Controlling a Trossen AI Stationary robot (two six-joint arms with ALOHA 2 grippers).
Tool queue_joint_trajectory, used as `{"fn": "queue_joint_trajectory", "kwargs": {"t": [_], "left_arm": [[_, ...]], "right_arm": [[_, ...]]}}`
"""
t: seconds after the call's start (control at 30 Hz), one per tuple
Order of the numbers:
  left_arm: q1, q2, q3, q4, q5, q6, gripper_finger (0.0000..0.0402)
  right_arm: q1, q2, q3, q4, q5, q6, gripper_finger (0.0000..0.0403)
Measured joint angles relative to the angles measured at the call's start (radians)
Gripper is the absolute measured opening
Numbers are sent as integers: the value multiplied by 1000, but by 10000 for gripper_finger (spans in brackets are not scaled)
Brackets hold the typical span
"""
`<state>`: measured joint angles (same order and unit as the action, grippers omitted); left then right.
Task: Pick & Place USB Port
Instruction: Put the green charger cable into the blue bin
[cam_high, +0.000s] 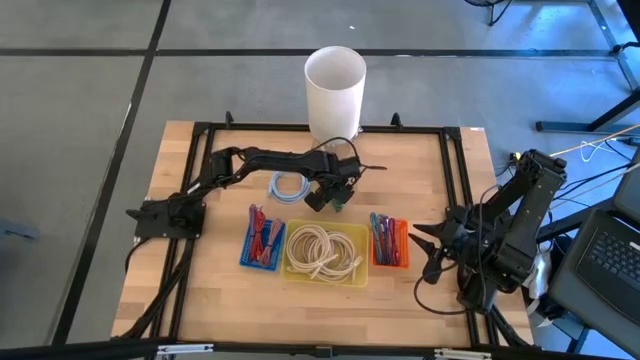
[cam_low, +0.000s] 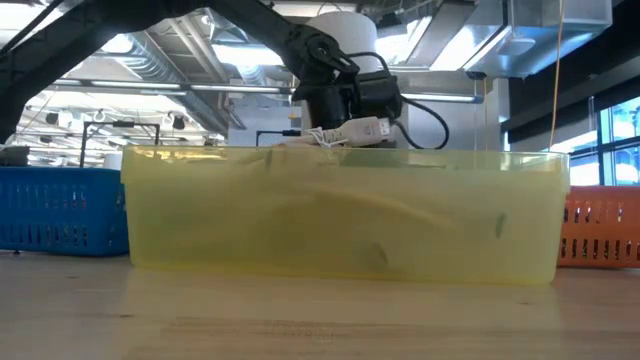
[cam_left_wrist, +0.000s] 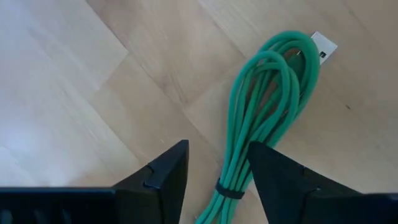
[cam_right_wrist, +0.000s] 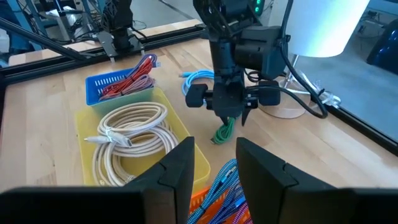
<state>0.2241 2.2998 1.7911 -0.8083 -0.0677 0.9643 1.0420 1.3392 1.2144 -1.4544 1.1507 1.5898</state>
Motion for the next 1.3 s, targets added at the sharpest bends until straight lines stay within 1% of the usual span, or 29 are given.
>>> {"fn": "queue_joint_trajectory", "kwargs": {"t": [0.1, 0.17, 0.23, 0.33, 0.4, 0.47, 0.57, 0.63, 0.77, 0.93, 1.1, 1.3], "left_arm": [[0, 1, -1, -4, 8, -1, 155], [0, 2, -2, -10, 23, 4, 132], [0, 3, -2, -24, 49, 7, 97], [-2, 3, -2, -47, 62, 13, 28], [-3, 3, -3, -50, 69, -13, 11], [-9, -3, -3, -52, 56, -29, 4], [-28, -22, -6, -57, -14, -31, 2], [-40, -39, -10, -89, -45, -27, 2], [-59, -78, -13, -136, -63, -40, 1], [-81, -121, -11, -148, -156, -38, 1], [-97, -158, -8, -149, -184, -49, 1], [-142, -231, -9, -182, -269, -57, 1]], "right_arm": [[0, 0, 0, 0, 0, 0, 122], [0, 0, 0, 0, 0, 0, 122], [0, 0, 0, 0, 0, 0, 122], [0, 0, 0, -1, 0, -1, 122], [0, 0, 0, -1, 0, -1, 122], [0, 0, 0, -1, 0, -1, 122], [0, 0, 0, -1, 0, -1, 122], [0, 0, 0, -1, 0, -1, 122], [0, 0, 0, -1, 0, -1, 122], [0, 0, 0, 6, 7, -1, 122], [0, 0, 0, 14, 8, -1, 122], [0, 0, 0, 15, 8, -5, 122]]}}
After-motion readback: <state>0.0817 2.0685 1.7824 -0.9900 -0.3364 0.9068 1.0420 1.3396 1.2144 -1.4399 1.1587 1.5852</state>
